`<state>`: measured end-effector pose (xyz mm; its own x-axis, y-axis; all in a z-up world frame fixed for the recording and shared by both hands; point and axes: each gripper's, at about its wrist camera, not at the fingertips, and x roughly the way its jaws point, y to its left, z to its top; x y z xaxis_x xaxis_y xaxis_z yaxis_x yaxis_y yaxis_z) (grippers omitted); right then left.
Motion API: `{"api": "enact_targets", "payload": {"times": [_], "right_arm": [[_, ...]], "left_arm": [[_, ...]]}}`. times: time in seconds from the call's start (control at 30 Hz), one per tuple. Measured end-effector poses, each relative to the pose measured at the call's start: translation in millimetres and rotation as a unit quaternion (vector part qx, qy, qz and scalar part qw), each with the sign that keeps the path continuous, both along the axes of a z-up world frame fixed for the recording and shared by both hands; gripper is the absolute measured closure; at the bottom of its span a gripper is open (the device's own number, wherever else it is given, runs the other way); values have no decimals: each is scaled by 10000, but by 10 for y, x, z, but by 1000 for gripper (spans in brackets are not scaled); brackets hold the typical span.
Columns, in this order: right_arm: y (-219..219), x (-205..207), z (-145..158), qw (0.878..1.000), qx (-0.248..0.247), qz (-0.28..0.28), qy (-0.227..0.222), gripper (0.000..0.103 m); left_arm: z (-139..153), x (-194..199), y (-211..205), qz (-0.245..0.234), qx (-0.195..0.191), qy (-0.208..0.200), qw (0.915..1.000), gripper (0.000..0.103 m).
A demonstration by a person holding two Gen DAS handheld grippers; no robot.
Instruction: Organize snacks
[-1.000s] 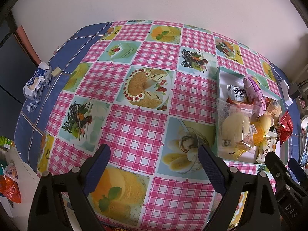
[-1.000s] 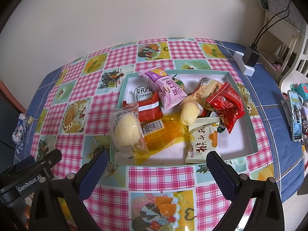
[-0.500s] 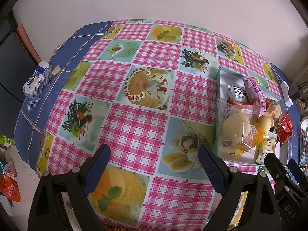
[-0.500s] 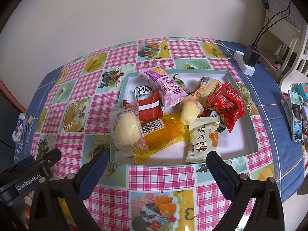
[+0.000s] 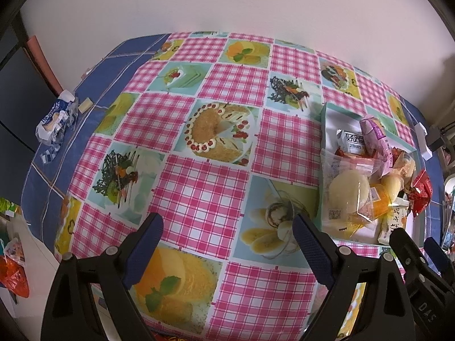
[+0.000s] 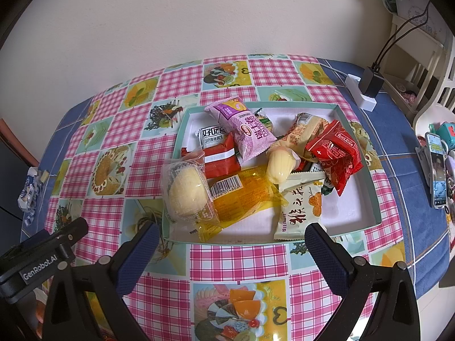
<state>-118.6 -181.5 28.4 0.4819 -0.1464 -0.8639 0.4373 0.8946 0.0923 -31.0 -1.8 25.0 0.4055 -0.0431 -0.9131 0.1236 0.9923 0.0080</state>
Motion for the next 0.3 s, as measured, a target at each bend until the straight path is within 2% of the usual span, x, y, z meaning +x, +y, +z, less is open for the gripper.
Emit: {"api": "enact_targets", "payload": {"times": [0.3], "right_arm": [[2, -5, -3, 10000, -1, 13, 4, 0]], "left_arm": [[35, -8, -4, 20, -7, -53, 10000, 10]]}}
